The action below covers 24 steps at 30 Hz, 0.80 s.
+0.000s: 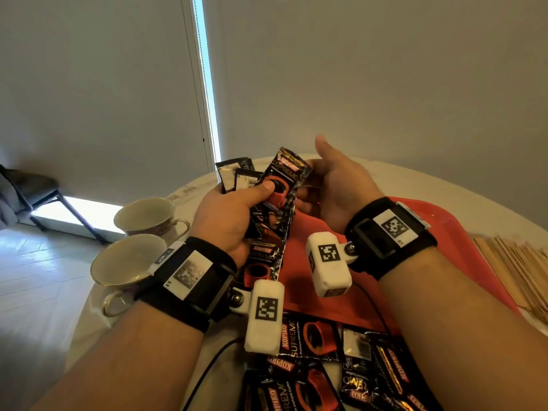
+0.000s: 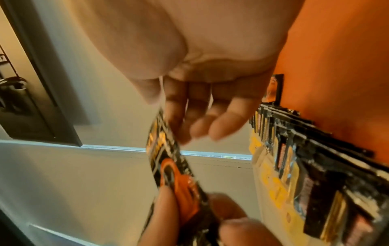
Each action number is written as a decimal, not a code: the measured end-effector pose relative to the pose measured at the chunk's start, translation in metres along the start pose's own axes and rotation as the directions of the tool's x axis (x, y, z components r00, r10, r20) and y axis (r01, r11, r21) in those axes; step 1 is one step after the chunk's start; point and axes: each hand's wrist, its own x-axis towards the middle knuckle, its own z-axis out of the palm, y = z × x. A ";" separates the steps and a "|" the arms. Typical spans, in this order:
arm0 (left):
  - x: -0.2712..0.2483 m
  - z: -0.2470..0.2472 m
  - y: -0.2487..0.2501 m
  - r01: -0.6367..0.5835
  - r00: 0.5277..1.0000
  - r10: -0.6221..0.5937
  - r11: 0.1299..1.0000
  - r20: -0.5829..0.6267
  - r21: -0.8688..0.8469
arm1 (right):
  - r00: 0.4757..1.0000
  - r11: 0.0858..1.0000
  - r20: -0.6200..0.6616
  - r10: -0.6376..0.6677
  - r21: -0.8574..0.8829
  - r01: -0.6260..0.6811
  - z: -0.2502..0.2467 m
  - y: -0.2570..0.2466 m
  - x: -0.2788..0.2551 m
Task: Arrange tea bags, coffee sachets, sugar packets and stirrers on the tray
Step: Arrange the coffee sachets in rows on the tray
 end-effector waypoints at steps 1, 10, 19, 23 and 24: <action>0.001 -0.001 0.000 -0.001 1.000 0.001 1.000 -0.019 -0.024 | 0.998 0.999 0.057 0.015 -0.042 -0.013 0.000 0.000 -0.002; 0.002 -0.001 0.007 0.026 0.992 -0.043 0.988 -0.116 -0.150 | 0.989 0.993 -0.110 -0.101 0.051 0.107 -0.008 0.004 0.006; 0.002 -0.001 0.009 0.064 0.993 -0.082 0.978 -0.089 -0.197 | 0.887 0.957 -0.453 0.087 -0.211 -0.201 -0.066 0.016 0.061; 0.003 -0.003 0.010 0.064 0.992 -0.083 0.978 -0.093 -0.198 | 0.898 0.905 -0.436 0.069 -0.352 -0.240 -0.061 0.018 0.068; 0.003 -0.004 0.010 0.065 0.992 -0.085 0.978 -0.093 -0.197 | 0.901 0.893 -0.428 0.071 -0.375 -0.248 -0.059 0.018 0.069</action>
